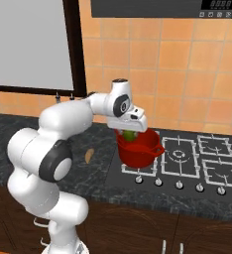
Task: Put the lime and sweet potato in the pot. Retrieve the spatula and lightly stir the vegetables in the pot.
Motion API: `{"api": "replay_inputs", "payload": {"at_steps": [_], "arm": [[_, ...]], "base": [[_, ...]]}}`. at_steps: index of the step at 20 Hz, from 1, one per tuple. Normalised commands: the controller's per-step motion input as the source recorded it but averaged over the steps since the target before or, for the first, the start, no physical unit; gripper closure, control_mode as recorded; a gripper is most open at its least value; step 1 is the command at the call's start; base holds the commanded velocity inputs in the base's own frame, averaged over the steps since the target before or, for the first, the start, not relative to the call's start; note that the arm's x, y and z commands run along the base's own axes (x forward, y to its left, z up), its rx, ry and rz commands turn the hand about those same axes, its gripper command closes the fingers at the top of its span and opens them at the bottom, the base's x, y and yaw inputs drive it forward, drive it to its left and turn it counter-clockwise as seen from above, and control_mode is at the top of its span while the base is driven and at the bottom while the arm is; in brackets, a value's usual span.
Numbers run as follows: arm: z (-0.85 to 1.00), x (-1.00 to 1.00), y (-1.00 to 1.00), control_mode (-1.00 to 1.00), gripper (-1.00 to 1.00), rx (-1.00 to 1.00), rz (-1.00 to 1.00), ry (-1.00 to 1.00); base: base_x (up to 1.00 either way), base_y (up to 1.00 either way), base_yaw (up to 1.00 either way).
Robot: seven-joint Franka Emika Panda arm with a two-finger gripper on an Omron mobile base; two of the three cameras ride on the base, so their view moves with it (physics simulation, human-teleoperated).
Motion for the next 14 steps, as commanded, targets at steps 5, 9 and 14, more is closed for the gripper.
{"api": "replay_inputs", "payload": {"at_steps": [5, 9, 14], "arm": [[-0.57, 0.1, -0.02, -1.0, 1.0, 0.0, 0.0, 0.0], [-0.34, 0.07, -0.01, -1.0, 1.0, 0.0, 0.0, 0.0], [0.0, 0.0, 0.0, -1.0, -1.0, 0.0, 0.0, 0.0]], "base": [[0.0, 0.0, 0.0], [0.0, 0.0, 0.0], [0.0, 0.0, 0.0]]}}
